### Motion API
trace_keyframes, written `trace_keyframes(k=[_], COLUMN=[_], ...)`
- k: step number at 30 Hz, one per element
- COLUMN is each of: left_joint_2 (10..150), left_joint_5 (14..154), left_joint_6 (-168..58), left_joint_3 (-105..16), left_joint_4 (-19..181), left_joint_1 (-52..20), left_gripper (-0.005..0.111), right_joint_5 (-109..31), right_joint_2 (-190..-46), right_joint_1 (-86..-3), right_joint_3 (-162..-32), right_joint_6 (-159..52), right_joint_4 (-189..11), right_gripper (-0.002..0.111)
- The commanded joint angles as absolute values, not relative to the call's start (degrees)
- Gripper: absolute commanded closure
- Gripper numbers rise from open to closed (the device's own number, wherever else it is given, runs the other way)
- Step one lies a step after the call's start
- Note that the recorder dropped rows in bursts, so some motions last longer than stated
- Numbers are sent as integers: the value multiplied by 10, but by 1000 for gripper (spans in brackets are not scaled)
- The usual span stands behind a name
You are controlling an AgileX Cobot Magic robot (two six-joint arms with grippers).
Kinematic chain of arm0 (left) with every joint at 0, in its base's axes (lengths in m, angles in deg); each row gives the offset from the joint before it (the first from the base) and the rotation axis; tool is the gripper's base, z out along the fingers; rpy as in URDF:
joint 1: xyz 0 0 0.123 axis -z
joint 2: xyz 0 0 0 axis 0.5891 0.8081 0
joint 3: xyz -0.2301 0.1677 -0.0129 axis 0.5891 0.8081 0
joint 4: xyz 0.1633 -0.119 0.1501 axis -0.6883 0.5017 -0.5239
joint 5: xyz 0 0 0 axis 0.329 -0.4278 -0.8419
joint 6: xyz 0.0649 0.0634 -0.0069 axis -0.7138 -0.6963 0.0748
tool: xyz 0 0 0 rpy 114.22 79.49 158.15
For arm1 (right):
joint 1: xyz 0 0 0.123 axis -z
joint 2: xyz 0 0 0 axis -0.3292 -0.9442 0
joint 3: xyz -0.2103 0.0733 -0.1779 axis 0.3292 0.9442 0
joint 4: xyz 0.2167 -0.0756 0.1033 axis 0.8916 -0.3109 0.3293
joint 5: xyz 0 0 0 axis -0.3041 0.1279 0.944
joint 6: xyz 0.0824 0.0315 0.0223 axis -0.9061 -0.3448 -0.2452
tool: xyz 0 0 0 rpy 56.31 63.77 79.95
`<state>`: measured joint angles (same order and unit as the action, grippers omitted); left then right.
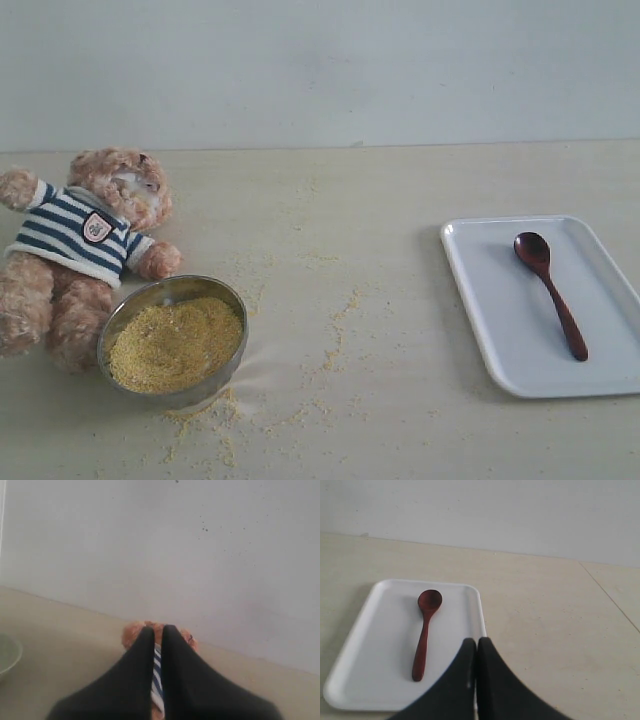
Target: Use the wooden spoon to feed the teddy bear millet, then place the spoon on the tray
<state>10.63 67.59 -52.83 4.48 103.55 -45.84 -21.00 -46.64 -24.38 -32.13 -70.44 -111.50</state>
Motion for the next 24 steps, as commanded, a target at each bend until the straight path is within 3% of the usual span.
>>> trace_keyframes(k=[1,12,18,24], left_joint_2=[104,104,104,104], left_joint_5=[707,828,657,645], left_joint_6=[-506,-536,-536,-536], left_joint_3=[81,162,162,162], left_joint_4=[1032,983,802,776], left_joint_1=[-455,-426,-405,-405], left_gripper=[102,102,102,102], right_joint_5=[-215,-216,-216,-216], right_joint_2=[-464,-464,-464,-464], right_joint_1=[-244,-244,-244,-244], right_joint_3=[-322,-322,-322,-322], right_joint_6=[-705,-705,-705,-705], right_joint_4=[-1116,-1116,-1116,-1116], right_gripper=[109,109,109,109])
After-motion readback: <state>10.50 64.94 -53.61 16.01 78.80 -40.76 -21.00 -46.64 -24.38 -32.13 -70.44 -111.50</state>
